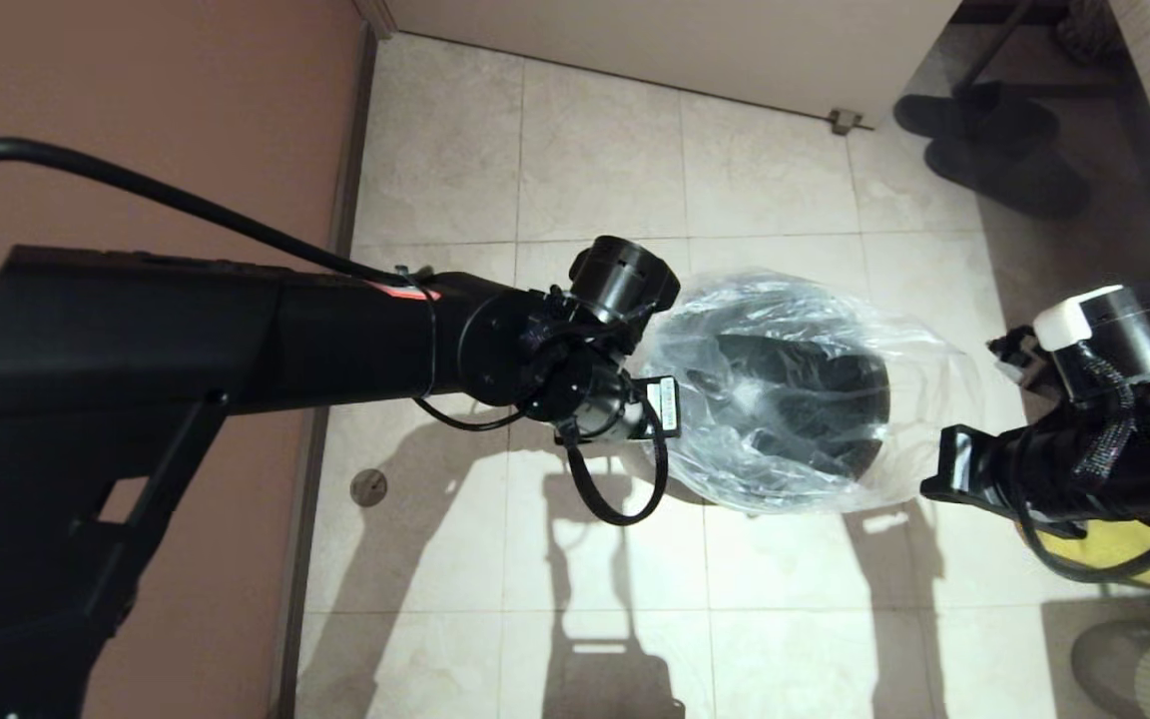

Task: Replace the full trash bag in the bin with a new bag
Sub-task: Put the new garbage bag on the trash can

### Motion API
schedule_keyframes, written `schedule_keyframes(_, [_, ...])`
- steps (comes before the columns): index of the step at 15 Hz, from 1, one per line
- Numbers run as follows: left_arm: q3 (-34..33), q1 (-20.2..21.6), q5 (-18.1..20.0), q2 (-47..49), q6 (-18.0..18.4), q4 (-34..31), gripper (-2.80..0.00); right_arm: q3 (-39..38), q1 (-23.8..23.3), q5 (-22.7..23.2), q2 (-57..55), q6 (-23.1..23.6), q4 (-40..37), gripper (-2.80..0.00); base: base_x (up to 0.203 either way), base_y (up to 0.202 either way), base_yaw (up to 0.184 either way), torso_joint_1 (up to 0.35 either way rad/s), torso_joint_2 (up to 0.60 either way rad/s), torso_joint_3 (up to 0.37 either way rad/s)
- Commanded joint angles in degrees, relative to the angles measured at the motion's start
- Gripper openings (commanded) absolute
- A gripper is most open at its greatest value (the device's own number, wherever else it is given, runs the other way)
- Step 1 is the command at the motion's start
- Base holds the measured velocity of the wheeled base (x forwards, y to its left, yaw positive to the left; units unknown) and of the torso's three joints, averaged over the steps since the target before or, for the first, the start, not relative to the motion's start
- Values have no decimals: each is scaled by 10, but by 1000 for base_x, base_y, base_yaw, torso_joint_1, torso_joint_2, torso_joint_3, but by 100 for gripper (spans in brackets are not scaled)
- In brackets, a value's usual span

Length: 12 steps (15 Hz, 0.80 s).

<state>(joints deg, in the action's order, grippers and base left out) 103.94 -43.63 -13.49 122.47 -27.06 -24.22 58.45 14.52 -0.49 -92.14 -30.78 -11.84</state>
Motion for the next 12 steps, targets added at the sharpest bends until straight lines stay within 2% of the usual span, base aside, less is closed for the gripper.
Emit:
schedule_keyframes(1, [-4, -2, -1, 0, -1, -1, -280, -1, 0, 0, -51, 1, 21, -280, 0, 0, 0, 0, 0, 0])
schedule_keyframes(4, [-6, -2, -3, -1, 0, -2, -280, 5, -1, 0, -88, 13, 83, -280, 0, 0, 0, 0, 0, 0])
schedule_keyframes(6, [-8, -5, -3, -7, -1, -3, -280, 15, -2, 0, -104, 21, 89, -280, 0, 0, 0, 0, 0, 0])
schedule_keyframes(10, [-14, -6, -13, -37, -3, -4, -280, 16, -7, 1, -52, 12, 75, -280, 0, 0, 0, 0, 0, 0])
schedule_keyframes(12, [-54, -14, -14, -73, -11, -3, -280, 14, -11, 2, -8, -6, 17, -280, 0, 0, 0, 0, 0, 0])
